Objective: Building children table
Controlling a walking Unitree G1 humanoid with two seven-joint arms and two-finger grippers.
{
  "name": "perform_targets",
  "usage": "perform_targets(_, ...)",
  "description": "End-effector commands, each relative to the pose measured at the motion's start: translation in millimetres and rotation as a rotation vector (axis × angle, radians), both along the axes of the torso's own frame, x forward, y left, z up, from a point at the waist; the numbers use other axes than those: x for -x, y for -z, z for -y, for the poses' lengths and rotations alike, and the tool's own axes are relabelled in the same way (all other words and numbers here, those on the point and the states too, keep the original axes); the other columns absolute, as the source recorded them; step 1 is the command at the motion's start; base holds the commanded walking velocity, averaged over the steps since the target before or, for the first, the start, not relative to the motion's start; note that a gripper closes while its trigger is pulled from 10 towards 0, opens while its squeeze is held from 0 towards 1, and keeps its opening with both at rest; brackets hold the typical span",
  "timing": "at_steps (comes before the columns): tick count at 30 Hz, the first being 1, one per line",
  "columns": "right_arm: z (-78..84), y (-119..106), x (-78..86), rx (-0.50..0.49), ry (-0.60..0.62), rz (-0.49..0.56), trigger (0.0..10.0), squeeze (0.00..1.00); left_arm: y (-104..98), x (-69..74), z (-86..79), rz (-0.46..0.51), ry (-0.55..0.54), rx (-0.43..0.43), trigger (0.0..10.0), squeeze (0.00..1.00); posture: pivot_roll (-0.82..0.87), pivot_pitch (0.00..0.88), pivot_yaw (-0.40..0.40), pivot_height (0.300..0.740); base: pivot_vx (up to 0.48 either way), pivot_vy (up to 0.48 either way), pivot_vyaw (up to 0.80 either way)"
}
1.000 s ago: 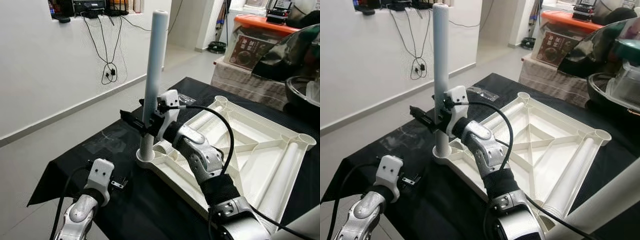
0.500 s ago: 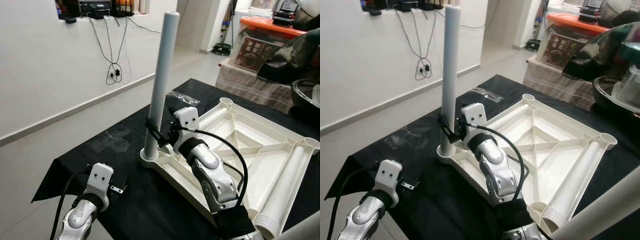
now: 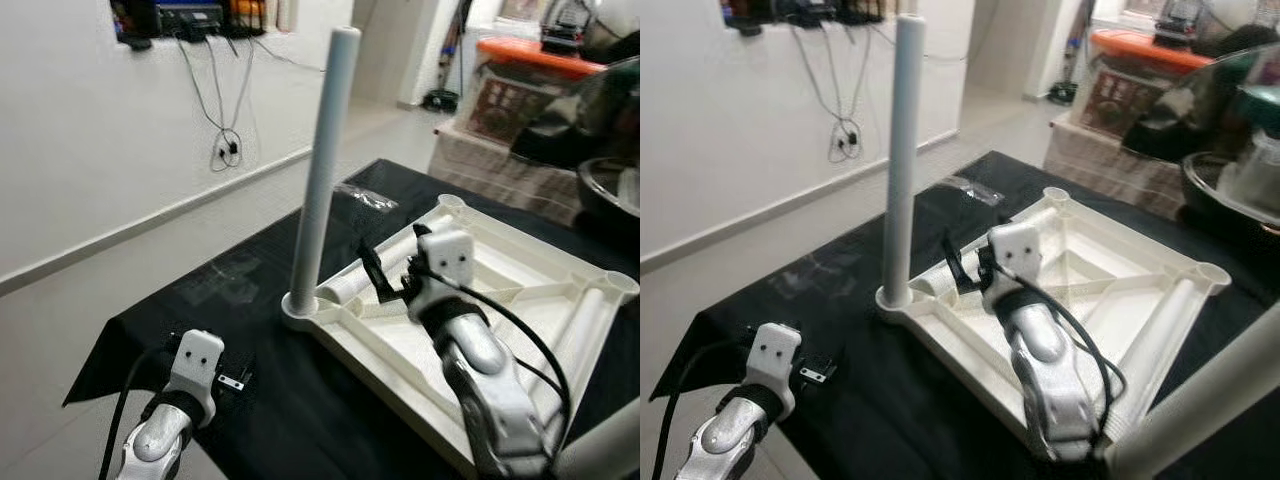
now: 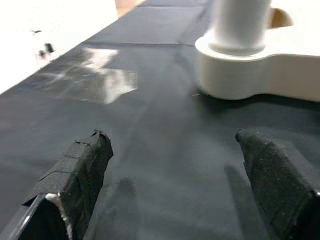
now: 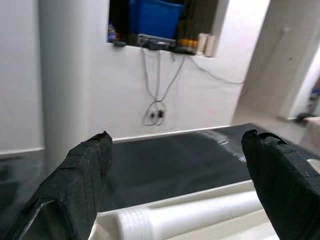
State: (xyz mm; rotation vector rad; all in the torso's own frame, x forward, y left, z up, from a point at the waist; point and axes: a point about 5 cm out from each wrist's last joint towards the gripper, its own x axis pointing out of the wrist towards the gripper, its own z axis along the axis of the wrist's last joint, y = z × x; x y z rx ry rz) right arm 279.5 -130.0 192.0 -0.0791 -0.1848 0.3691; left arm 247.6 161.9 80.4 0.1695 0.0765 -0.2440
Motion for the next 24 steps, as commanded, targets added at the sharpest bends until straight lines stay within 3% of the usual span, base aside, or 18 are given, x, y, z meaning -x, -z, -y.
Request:
perform_targets(1, -3.8, -3, 7.2, 0.006, -0.06, 0.006, 10.0, 0.0, 1, 1.9, 2.4, -0.009, 0.002, 0.011, 10.0, 0.0, 0.01, 0.0, -0.096, 0.74, 0.0, 0.0, 0.0)
perform_targets(4, -7.1, 2, 18.8, 0.037, -0.156, -0.04, 10.0, 0.0, 1, 3.5, 1.7, -0.012, -0.009, 0.019, 10.0, 0.0, 0.01, 0.0, -0.095, 0.74, 0.0, 0.0, 0.0)
perform_targets(11, -3.0, 5, 17.5, 0.047, -0.114, -0.049, 10.0, 0.0, 2, 5.5, 0.2, -0.013, -0.015, 0.02, 10.0, 0.0, 0.01, 0.0, -0.094, 0.74, 0.0, 0.0, 0.0)
perform_targets(12, 7.2, 7, 11.3, 0.059, -0.049, -0.053, 10.0, 0.0, 2, 5.8, 0.0, -0.014, -0.016, 0.02, 10.0, 0.0, 0.01, 0.0, -0.094, 0.74, 0.0, 0.0, 0.0)
perform_targets(13, 27.5, 8, 0.6, 0.083, 0.075, -0.062, 10.0, 0.0, 2, 6.1, 0.0, -0.014, -0.017, 0.02, 10.0, 0.0, 0.01, 0.0, -0.094, 0.74, 0.0, 0.0, 0.0)
perform_targets(14, 27.5, 8, 0.6, 0.083, 0.075, -0.062, 10.0, 0.0, 2, 6.1, 0.0, -0.014, -0.017, 0.02, 10.0, 0.0, 0.01, 0.0, -0.094, 0.74, 0.0, 0.0, 0.0)
perform_targets(16, 68.4, 4, -19.4, 0.056, 0.367, -0.085, 10.0, 0.0, 2, 6.3, 0.1, -0.014, -0.017, 0.019, 10.0, 0.0, 0.01, 0.0, -0.091, 0.74, 0.0, 0.0, 0.0)
perform_targets(17, 68.4, 4, -19.4, 0.056, 0.367, -0.085, 10.0, 0.0, 2, 6.3, 0.1, -0.014, -0.017, 0.019, 10.0, 0.0, 0.01, 0.0, -0.091, 0.74, 0.0, 0.0, 0.0)
perform_targets(19, 106.5, 0, -29.6, 0.017, 0.597, -0.117, 10.0, 0.0, 2, 6.7, 0.8, -0.014, -0.017, 0.019, 10.0, 0.0, 0.01, 0.0, -0.094, 0.74, 0.0, 0.0, 0.0)
perform_targets(20, 106.5, 0, -29.6, 0.017, 0.597, -0.117, 10.0, 0.0, 2, 6.7, 0.8, -0.014, -0.017, 0.019, 10.0, 0.0, 0.01, 0.0, -0.094, 0.74, 0.0, 0.0, 0.0)
perform_targets(21, 127.9, -9, -30.6, 0.038, 0.706, -0.069, 10.0, 0.0, 2, 7.3, 1.2, -0.014, -0.02, 0.021, 10.0, 0.0, 0.01, 0.0, -0.096, 0.74, 0.0, 0.0, 0.0)
perform_targets(24, 139.5, -13, -30.5, 0.029, 0.747, -0.056, 10.0, 0.0, 2, 8.5, 0.4, -0.015, -0.024, 0.021, 10.0, 0.0, 0.01, 0.0, -0.098, 0.74, 0.0, 0.0, 0.0)
